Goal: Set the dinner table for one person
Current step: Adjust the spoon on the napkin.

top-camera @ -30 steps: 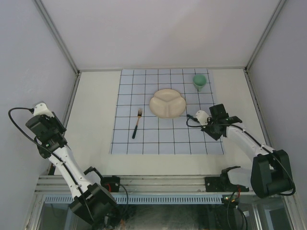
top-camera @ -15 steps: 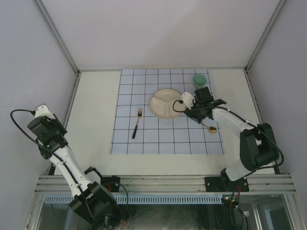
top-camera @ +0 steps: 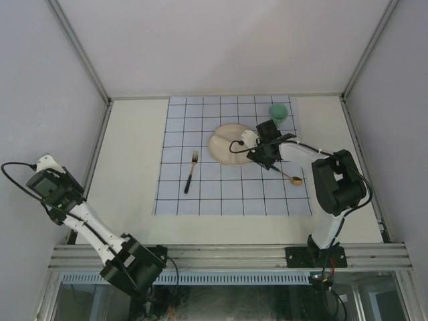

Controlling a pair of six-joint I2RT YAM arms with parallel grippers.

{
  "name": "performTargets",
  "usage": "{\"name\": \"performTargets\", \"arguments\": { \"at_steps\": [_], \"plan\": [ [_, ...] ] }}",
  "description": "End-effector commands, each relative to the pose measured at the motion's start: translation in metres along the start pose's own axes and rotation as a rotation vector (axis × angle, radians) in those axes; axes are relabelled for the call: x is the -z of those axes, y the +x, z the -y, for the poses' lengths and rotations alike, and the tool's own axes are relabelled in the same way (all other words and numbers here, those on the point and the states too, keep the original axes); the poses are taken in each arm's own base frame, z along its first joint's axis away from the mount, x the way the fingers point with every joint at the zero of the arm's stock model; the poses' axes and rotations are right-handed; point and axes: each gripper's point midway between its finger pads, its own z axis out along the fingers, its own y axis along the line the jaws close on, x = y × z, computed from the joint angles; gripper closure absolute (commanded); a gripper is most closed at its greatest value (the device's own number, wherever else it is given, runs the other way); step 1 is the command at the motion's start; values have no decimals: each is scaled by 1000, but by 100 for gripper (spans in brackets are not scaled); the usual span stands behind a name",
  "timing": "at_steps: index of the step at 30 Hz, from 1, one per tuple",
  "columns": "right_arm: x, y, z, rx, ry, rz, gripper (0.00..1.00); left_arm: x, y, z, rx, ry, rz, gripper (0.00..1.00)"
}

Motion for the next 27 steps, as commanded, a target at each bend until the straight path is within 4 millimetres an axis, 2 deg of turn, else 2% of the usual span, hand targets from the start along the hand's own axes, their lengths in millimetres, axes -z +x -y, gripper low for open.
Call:
{"name": "performTargets", "arguments": {
  "at_steps": [1, 5, 16, 18, 22, 24, 27],
  "plan": [
    [1, -24, 13, 3, 27, 68, 51, 2, -20, -12, 9, -1, 51, 59],
    [-4, -26, 12, 4, 9, 74, 54, 2, -21, -21, 35, -7, 47, 59],
    [-20, -17, -3, -3, -75, 44, 72, 6, -22, -46, 60, -45, 46, 60],
    [-21, -15, -4, -5, -84, 41, 77, 7, -23, -50, 73, -47, 45, 60],
    [-13, -16, -6, -11, -101, 49, 98, 7, -25, -56, 92, -45, 42, 60],
    [-5, -16, -14, -4, -119, 41, 100, 7, -26, -57, 92, -44, 40, 60],
    [12, -21, -36, 36, -156, 43, 100, 6, -24, -57, 95, -39, 34, 59]
  ]
}}
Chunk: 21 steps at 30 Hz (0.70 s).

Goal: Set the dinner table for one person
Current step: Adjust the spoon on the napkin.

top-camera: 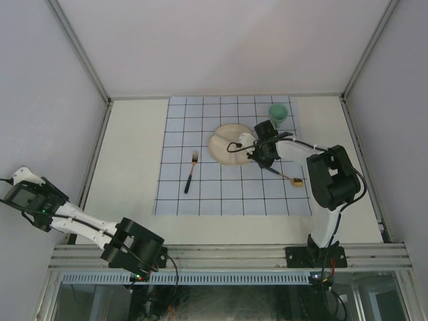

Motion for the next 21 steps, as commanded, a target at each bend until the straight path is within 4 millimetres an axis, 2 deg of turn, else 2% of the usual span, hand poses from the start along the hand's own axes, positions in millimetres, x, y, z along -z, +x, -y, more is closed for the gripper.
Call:
{"name": "performTargets", "arguments": {
  "at_steps": [1, 8, 13, 18, 21],
  "plan": [
    [32, -17, -33, 52, -57, 37, 100, 5, -24, 2, -37, 31, 54, 59],
    [60, -21, -110, 158, -180, 49, 100, -1, -21, 10, -25, 88, 37, 59],
    [71, -16, -161, 254, -247, 46, 100, -5, -20, 21, -35, 136, 18, 58],
    [76, 3, -198, 415, -315, 12, 100, -6, -20, 39, -111, 151, 16, 58],
    [81, 19, -219, 543, -372, 5, 100, -8, -23, 40, -112, 142, 17, 58]
  ]
}}
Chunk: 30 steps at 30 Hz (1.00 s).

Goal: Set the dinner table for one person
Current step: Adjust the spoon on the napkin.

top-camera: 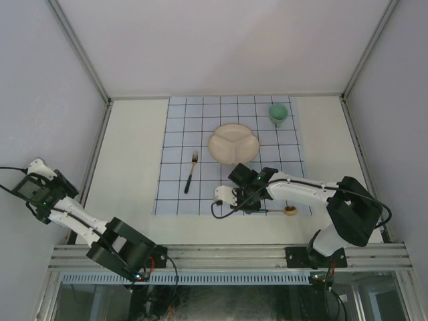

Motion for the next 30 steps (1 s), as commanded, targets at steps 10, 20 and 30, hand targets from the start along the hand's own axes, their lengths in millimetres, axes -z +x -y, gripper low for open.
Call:
{"name": "performTargets", "arguments": {
  "at_steps": [10, 20, 30],
  "plan": [
    [-6, 39, -42, 660, -43, -184, 100, 16, -41, -3, -65, -60, 91, 58],
    [18, 44, -16, 1033, -190, -49, 100, 18, -38, -10, -58, -107, 85, 58],
    [2, 34, 16, 1321, -234, 23, 100, 23, -48, -13, -54, -141, 96, 57]
  ]
}}
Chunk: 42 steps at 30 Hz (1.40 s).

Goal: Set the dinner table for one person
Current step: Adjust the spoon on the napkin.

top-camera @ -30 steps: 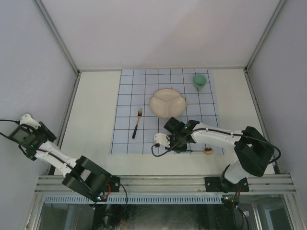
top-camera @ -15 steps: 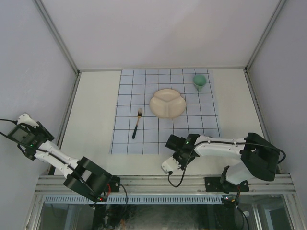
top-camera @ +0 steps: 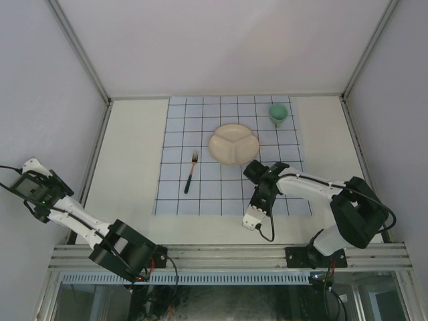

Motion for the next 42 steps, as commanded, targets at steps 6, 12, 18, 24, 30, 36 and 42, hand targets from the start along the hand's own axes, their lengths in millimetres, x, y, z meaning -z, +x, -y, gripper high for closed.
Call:
{"name": "performTargets", "arguments": {
  "at_steps": [6, 12, 18, 24, 30, 36, 42],
  "plan": [
    [-12, 12, 25, 268, -13, 10, 100, 17, -36, -5, -28, -51, 91, 58],
    [18, 9, 75, -77, 183, -30, 0, 14, -33, -5, -34, -49, 81, 58],
    [138, 28, 147, -957, 653, -156, 0, 11, -38, 1, -27, -12, 100, 58],
    [135, -4, 93, -1704, 329, 345, 0, 4, -44, 7, -30, 27, 97, 57],
    [80, 10, 60, -2155, 237, 317, 0, 9, -50, 17, -47, 43, 121, 57],
    [69, 4, 61, -2336, 183, 328, 0, 24, -58, 17, -65, 20, 157, 57],
    [64, 2, 65, -2325, 182, 321, 0, 34, -66, 21, -72, 25, 176, 57]
  ]
}}
